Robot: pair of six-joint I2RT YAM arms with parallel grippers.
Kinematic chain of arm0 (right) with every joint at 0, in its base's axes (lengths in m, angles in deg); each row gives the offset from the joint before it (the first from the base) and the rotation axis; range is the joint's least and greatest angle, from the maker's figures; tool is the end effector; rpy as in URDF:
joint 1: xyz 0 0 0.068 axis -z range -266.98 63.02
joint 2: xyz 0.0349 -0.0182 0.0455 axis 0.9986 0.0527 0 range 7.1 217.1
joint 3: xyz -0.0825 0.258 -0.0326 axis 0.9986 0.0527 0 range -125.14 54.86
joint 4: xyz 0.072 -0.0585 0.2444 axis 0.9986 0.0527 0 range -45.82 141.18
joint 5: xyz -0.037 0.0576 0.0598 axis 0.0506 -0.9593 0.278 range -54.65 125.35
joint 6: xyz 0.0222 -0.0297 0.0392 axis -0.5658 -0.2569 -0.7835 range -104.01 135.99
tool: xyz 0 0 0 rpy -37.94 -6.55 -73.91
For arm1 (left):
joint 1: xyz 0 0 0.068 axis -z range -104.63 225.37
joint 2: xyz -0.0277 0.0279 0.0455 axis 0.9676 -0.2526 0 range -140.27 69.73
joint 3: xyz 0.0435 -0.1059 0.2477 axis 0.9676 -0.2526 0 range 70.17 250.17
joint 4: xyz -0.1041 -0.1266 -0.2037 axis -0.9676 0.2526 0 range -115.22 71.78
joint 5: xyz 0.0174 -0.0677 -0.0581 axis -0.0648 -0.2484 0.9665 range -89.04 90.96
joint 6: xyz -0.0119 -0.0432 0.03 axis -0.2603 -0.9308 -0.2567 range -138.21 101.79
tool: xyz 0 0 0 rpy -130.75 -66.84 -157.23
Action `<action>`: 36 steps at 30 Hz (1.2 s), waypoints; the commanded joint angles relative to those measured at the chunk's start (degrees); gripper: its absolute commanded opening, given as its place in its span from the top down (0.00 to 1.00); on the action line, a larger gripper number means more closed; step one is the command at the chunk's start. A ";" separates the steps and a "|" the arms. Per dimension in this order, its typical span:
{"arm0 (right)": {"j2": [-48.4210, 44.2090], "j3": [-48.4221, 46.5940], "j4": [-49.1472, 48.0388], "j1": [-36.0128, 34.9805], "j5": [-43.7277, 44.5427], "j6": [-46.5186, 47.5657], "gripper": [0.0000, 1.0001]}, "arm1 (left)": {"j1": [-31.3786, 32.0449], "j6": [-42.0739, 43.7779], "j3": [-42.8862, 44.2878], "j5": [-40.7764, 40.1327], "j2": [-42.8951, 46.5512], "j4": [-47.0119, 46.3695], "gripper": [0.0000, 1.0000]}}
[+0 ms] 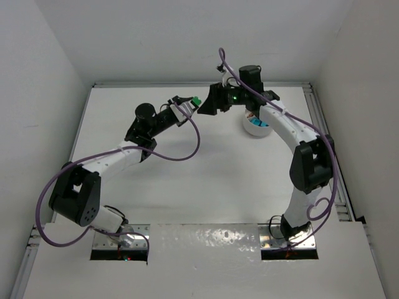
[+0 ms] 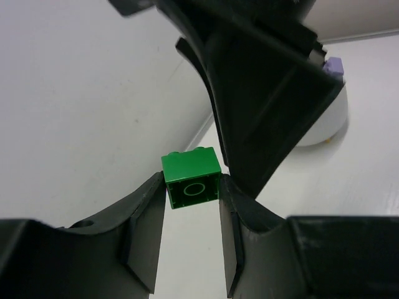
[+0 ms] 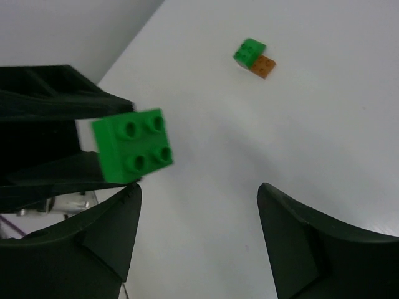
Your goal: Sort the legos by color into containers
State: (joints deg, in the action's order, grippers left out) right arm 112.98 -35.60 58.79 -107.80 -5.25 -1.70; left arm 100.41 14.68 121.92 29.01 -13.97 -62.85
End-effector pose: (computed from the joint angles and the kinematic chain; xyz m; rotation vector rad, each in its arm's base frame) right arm 0.3954 0.1752 0.3095 -0.5081 2.0979 1.1388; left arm 0.2969 -0.1574 0.3076 1.0411 1.0635 -0.2492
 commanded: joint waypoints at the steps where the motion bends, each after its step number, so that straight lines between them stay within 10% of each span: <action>1: -3.58 1.25 -10.19 1.21 -10.10 -5.66 0.26 | -0.25 -5.03 0.99 3.32 0.29 3.00 1.00; 8: -2.36 13.03 -58.89 7.90 -17.49 -43.73 0.27 | -0.25 -2.21 0.99 3.59 0.29 4.05 1.00; 16: -0.42 6.18 -35.72 3.33 -19.08 -26.61 0.26 | -0.25 -2.47 0.99 3.32 0.12 2.38 1.00; 29: 6.26 3.88 -36.32 1.75 -17.85 -28.27 0.29 | -0.25 -2.65 0.90 3.15 0.38 1.41 1.00; 36: 6.26 5.64 -42.46 1.39 -20.13 -32.49 0.62 | -0.25 -2.56 0.99 2.36 0.12 0.89 1.00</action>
State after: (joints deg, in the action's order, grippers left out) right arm 120.15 -29.39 21.68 -106.11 -24.12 -32.50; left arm 100.12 12.78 121.85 30.35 -14.52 -57.89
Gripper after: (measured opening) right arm 0.403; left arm 0.336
